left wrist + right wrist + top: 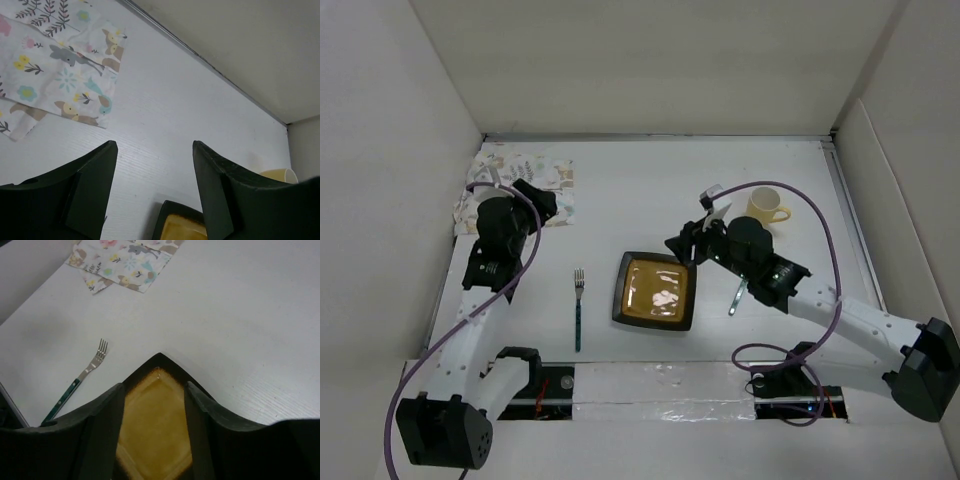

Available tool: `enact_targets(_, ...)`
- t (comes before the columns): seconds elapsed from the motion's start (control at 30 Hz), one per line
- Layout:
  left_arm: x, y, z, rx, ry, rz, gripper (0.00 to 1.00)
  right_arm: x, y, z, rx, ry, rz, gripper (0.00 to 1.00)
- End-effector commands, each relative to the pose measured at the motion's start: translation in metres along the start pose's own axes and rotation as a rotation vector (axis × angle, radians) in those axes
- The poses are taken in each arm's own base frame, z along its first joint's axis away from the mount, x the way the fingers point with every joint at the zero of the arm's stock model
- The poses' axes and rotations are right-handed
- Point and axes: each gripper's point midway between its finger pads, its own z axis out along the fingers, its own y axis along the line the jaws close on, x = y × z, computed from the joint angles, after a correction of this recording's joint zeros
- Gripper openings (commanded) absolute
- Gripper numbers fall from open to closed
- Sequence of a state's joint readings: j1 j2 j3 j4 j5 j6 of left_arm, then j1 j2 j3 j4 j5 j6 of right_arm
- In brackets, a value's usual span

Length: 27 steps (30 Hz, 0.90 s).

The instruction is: Set the dinner table for one person

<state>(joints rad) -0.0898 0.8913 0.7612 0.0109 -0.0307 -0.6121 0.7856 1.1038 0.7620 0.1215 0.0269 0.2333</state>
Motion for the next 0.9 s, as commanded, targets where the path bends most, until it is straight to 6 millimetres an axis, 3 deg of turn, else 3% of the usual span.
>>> enact_targets(0.0,-0.012,-0.011,0.005,0.051,-0.059,-0.052,0.59,-0.035,0.013,-0.008,-0.041,-0.13,0.022,0.53)
enact_targets(0.03,-0.013,-0.01,0.008,0.043,-0.065,-0.059,0.59,-0.034,0.013,-0.008,-0.044,-0.132,0.025,0.44)
enact_targets(0.07,-0.013,-0.009,0.014,0.035,-0.066,-0.059,0.58,-0.032,0.014,-0.008,-0.049,-0.132,0.036,0.19)
enact_targets(0.1,-0.014,-0.005,0.019,0.01,-0.077,-0.05,0.58,-0.03,0.015,-0.007,-0.055,-0.134,0.043,0.09)
enact_targets(0.13,-0.018,-0.004,0.023,-0.004,-0.087,-0.047,0.51,-0.025,0.016,-0.006,-0.06,-0.11,0.045,0.03)
enact_targets(0.2,-0.012,0.009,0.039,-0.079,-0.077,-0.018,0.39,-0.025,0.016,-0.006,-0.06,-0.102,0.042,0.0)
enact_targets(0.23,-0.01,0.013,0.043,-0.104,-0.065,-0.007,0.16,-0.021,0.015,-0.004,-0.06,-0.1,0.042,0.0)
enact_targets(0.27,-0.004,0.019,0.055,-0.133,-0.039,0.009,0.07,-0.018,0.02,-0.004,-0.092,-0.094,0.047,0.0)
enact_targets(0.33,0.002,0.032,0.066,-0.188,-0.028,0.025,0.0,-0.015,0.025,-0.004,-0.111,-0.093,0.051,0.0)
enact_targets(0.4,0.014,0.05,0.084,-0.267,0.002,0.057,0.01,-0.011,0.025,-0.002,-0.112,-0.086,0.053,0.0)
enact_targets(0.43,0.031,0.061,0.103,-0.317,0.084,0.099,0.15,-0.007,0.027,-0.001,-0.115,-0.069,0.054,0.0)
enact_targets(0.47,0.031,0.061,0.103,-0.318,0.085,0.1,0.15,-0.007,0.027,-0.001,-0.115,-0.069,0.054,0.0)
enact_targets(0.6,0.058,0.074,0.134,-0.359,0.193,0.137,0.36,-0.007,0.024,-0.004,-0.101,-0.076,0.054,0.0)
enact_targets(0.77,0.078,0.084,0.163,-0.404,0.291,0.213,0.41,-0.005,0.025,-0.005,-0.099,-0.074,0.051,0.01)
enact_targets(0.87,0.09,0.092,0.178,-0.442,0.343,0.265,0.46,-0.003,0.026,-0.003,-0.103,-0.065,0.054,0.09)
